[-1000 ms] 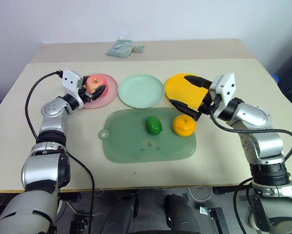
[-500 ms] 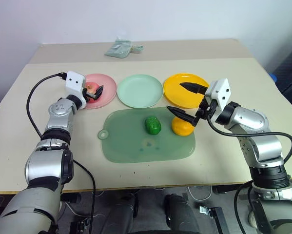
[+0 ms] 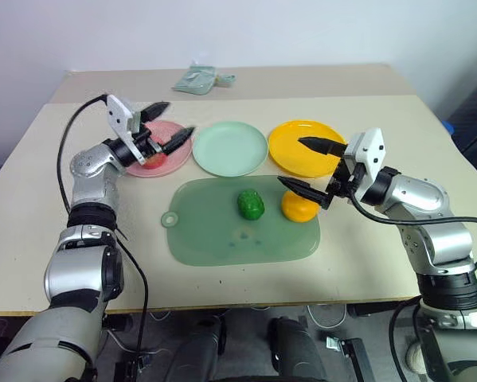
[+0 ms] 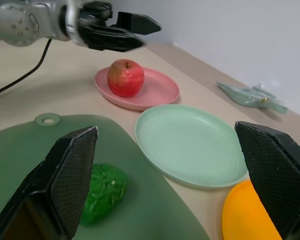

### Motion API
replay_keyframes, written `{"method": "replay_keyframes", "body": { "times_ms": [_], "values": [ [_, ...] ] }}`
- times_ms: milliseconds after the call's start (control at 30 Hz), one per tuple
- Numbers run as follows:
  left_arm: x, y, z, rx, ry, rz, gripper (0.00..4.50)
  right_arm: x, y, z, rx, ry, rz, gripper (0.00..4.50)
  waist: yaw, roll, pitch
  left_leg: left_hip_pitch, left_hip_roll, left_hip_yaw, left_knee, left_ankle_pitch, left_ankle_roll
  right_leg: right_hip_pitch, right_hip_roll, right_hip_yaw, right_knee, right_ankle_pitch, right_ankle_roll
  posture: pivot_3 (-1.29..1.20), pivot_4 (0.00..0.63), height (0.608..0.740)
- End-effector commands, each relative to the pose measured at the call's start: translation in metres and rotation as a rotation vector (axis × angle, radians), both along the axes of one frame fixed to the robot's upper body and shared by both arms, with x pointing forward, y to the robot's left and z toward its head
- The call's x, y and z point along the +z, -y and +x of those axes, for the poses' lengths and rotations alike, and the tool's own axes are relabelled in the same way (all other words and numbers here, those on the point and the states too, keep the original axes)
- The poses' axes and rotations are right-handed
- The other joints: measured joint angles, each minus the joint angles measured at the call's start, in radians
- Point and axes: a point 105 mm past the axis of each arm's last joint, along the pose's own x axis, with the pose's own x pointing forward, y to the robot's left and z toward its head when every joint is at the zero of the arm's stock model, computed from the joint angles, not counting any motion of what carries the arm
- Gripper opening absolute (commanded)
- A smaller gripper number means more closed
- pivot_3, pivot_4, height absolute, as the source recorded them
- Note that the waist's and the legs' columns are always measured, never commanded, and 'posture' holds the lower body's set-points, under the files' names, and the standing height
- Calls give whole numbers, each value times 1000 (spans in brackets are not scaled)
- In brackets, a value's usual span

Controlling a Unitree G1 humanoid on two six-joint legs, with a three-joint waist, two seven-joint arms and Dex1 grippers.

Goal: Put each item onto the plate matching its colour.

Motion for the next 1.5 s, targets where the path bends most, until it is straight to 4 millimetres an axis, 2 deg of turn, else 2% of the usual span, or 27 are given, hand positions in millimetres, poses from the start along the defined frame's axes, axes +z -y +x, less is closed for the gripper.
{"method": "replay_keyframes", "body": {
  "times_ms": [33,167,333,600,900,1033,1267,1433,1500],
  "values": [
    [-3,14,-23,-202,-60,21,4483,13,-4,-11,36,54,7,4500,-2,0,0,0,0,0,0,0,0,0,0,0,0,0,0,0,150,740],
    [-14,21,-37,-284,-78,91,4483,14,-6,-12,42,49,21,4500,1,0,0,0,1,0,0,0,0,0,1,0,0,0,-1,0,150,740],
    [-19,31,-41,-315,-96,157,4483,13,-6,-12,39,48,15,4500,8,0,0,0,1,0,0,0,0,0,1,1,0,0,-1,0,150,740],
    [-46,82,-57,-402,-77,294,4483,7,-3,-8,34,37,-9,4500,8,0,0,0,1,0,0,0,0,0,1,1,-1,0,-1,0,150,740],
    [-61,95,-36,-261,12,345,4483,-10,10,-17,49,-29,-93,4500,13,0,0,0,1,1,0,0,0,0,0,2,-1,0,-1,0,150,740],
    [-73,99,-39,-288,-26,330,4483,-9,12,-20,43,-32,-91,4500,9,0,0,0,1,2,0,0,0,0,0,2,-1,0,-1,0,150,740],
    [-100,105,-36,-223,-59,347,4483,-8,14,-20,28,-23,-93,4500,10,0,0,0,1,2,0,0,0,0,0,2,-1,0,-1,0,150,740],
    [-99,107,-34,-206,-53,310,2969,-7,15,-20,25,-21,-95,4500,10,0,0,0,1,2,0,0,0,0,0,2,-1,0,-1,0,150,740],
    [-94,107,-31,-182,-38,286,2969,-6,15,-18,20,-17,-95,4500,10,0,0,0,1,2,0,0,0,0,0,2,-1,0,-1,0,150,740]
  ]
}}
